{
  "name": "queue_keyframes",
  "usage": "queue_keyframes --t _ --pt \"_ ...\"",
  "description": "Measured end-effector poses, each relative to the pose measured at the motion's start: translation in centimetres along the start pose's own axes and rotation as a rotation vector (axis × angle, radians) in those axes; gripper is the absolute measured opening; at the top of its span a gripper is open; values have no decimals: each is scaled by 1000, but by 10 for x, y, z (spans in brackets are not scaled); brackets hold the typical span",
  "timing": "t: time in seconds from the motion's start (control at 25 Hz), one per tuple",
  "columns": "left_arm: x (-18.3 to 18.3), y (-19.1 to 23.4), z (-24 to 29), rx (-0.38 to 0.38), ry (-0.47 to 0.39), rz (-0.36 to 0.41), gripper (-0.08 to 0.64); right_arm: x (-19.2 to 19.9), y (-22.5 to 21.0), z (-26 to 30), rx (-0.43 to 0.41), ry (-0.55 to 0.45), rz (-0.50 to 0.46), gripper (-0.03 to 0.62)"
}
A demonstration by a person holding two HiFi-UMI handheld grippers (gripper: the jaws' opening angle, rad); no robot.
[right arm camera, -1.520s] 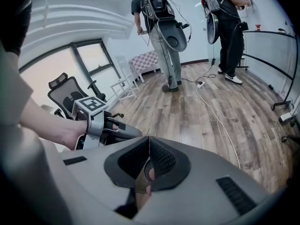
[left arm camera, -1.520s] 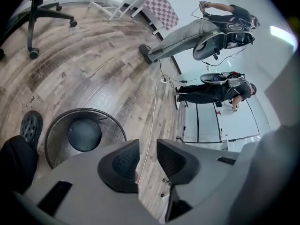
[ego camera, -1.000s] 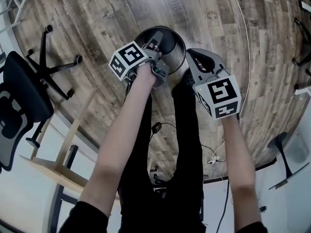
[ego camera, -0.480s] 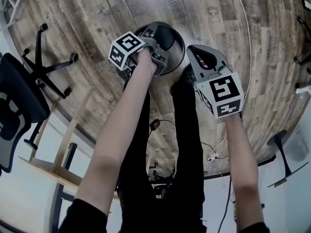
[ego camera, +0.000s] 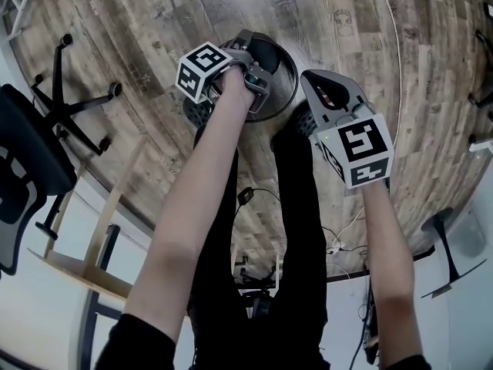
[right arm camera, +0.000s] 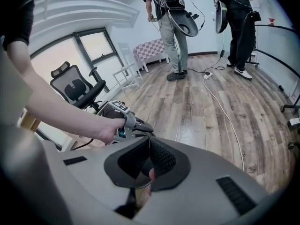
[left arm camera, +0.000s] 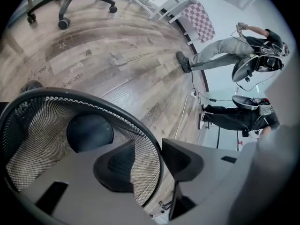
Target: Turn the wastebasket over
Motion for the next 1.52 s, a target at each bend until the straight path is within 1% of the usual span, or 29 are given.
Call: queue_keyframes --t 0.28,0.48,0.56,0.68,0.84,1.0,1.16,1.32,1.52 --pt "-4 -3 6 8 22 -4 176 -1 2 7 -5 -4 3 32" --pt "-2 -3 4 5 15 -17 161 1 8 5 -11 -6 20 32" --pt "-1 -3 1 -2 14 -40 150 3 9 5 -12 -6 22 32" --pt "4 -3 -6 -8 5 -100 124 3 9 3 -9 -10 34 32" --pt "20 -4 -17 -7 17 -143 103 1 9 0 -1 -23 43 32" --pt "40 -1 -34 -29 32 -182 81 -2 9 -4 2 -34 51 32" --pt "59 3 -51 -54 58 -173 69 -4 10 -8 5 -43 69 32" --pt "75 9 -70 -79 91 -147 57 1 9 -11 13 -47 79 32" --pt "87 8 -88 -47 122 -93 49 6 10 -13 18 -43 99 32"
Point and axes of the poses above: the fingertips, and each gripper's own axes: z forward along the fingers, y to its left, x out of its underside, the point moved 2 cm from there along -z, backward along the fingers, and after that the axes turned 12 degrees about z, right-handed, at the moved point
